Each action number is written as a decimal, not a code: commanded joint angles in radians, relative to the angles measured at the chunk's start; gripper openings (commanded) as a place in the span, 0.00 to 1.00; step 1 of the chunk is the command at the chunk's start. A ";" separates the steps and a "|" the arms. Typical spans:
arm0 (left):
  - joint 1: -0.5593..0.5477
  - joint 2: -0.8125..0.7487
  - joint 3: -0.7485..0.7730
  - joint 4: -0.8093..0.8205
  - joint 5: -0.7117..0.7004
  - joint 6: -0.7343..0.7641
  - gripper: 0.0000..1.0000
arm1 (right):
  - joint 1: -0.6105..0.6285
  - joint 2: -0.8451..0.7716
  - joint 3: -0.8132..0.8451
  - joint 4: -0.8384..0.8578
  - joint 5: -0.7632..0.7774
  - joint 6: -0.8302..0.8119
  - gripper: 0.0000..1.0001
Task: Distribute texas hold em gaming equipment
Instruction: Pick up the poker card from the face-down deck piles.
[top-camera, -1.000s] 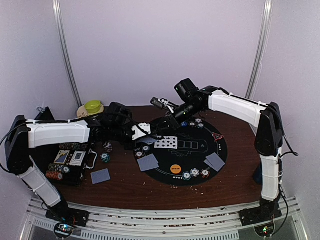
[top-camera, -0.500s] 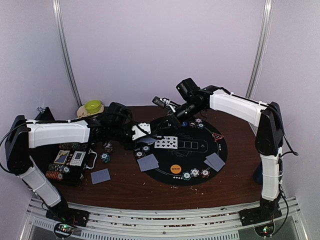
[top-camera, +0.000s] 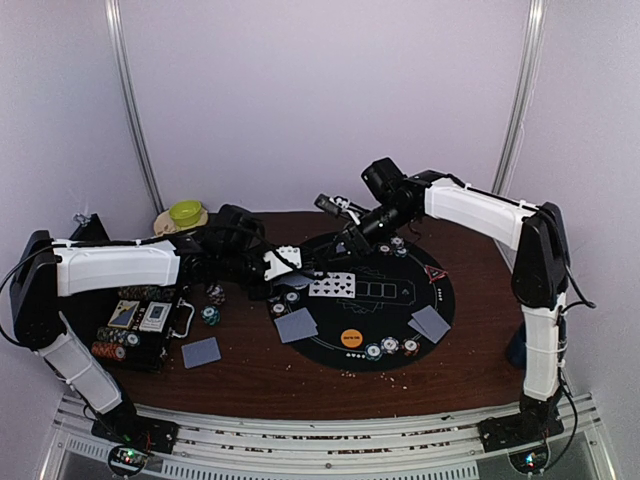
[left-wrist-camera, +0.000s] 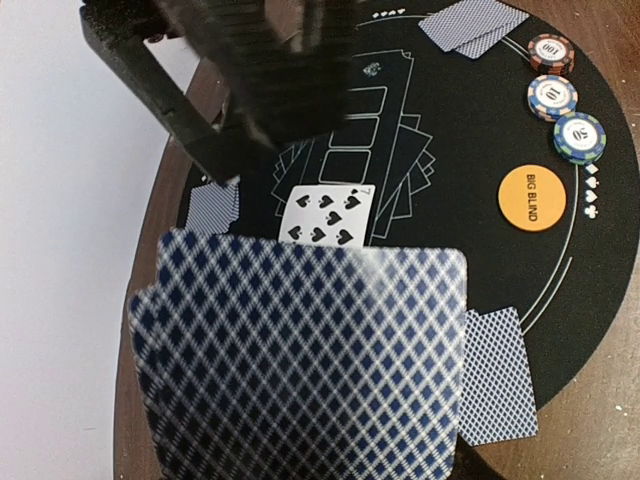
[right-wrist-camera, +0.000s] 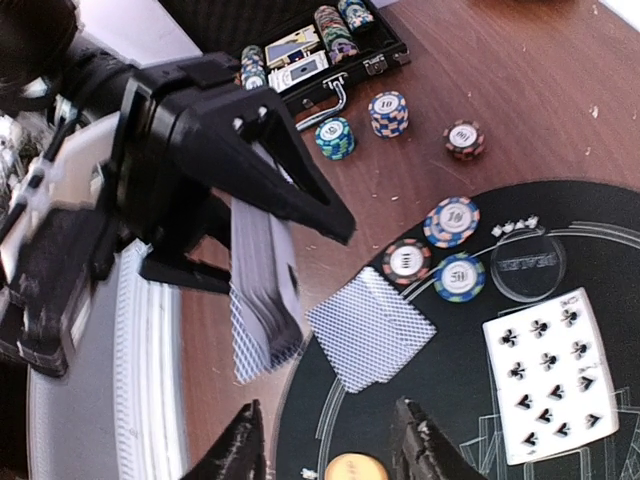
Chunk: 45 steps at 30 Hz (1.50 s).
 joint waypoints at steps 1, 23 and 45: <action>0.001 0.008 0.009 0.026 0.010 0.003 0.55 | 0.040 -0.006 0.008 0.002 -0.019 -0.001 0.55; 0.000 0.009 0.007 0.026 0.016 0.004 0.55 | 0.083 0.089 -0.002 0.218 0.020 0.255 0.50; 0.000 0.012 0.006 0.026 0.012 0.004 0.55 | 0.056 0.039 0.032 0.020 0.010 0.071 0.38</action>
